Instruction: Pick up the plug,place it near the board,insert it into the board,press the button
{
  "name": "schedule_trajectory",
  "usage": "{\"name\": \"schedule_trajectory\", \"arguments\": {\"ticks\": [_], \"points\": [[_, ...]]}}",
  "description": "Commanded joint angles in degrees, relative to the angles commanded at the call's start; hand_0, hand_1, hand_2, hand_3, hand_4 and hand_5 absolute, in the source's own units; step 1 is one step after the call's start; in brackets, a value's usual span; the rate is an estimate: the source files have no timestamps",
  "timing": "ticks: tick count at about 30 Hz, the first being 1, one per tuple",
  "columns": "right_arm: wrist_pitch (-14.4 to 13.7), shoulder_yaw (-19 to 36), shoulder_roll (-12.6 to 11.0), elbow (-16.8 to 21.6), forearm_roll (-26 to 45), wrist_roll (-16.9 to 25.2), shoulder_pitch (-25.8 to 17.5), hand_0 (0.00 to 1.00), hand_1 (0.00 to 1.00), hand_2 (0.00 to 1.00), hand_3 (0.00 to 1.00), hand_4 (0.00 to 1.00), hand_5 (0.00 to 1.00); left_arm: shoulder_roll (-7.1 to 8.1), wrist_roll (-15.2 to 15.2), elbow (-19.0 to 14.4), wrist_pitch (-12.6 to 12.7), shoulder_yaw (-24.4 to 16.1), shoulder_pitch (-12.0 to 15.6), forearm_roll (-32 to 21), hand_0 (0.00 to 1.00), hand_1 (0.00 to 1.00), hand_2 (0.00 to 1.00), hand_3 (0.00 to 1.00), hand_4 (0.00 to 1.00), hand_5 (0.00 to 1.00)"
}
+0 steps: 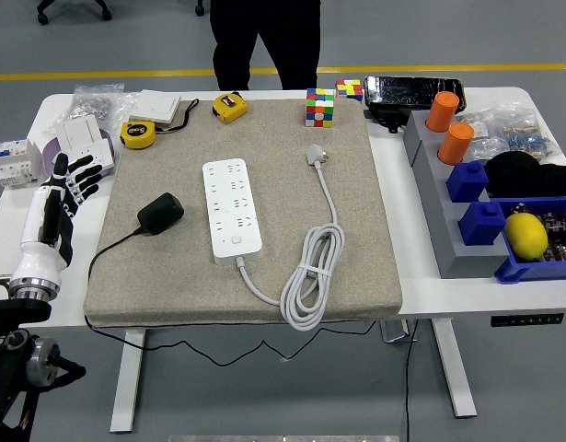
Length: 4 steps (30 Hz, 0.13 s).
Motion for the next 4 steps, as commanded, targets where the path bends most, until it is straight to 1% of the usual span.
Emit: {"name": "schedule_trajectory", "arguments": {"ticks": [3, 4], "points": [[0.1, -1.1, -0.1, 0.0, 0.6, 0.0, -0.1, 0.832, 0.760, 0.757, 0.788, 0.998, 0.821, 0.05, 0.0, 0.0, 0.0, 0.1, 0.0, 0.1, 0.791, 0.781, 0.735, 0.749, 0.998, 0.998], [0.3, -2.3, -0.3, 0.0, 1.1, 0.0, -0.2, 0.832, 0.760, 0.757, 0.788, 0.998, 0.821, 0.03, 0.0, 0.0, 0.0, 0.1, 0.0, 0.1, 0.791, 0.781, 0.735, 0.749, 0.998, 0.998]]}}
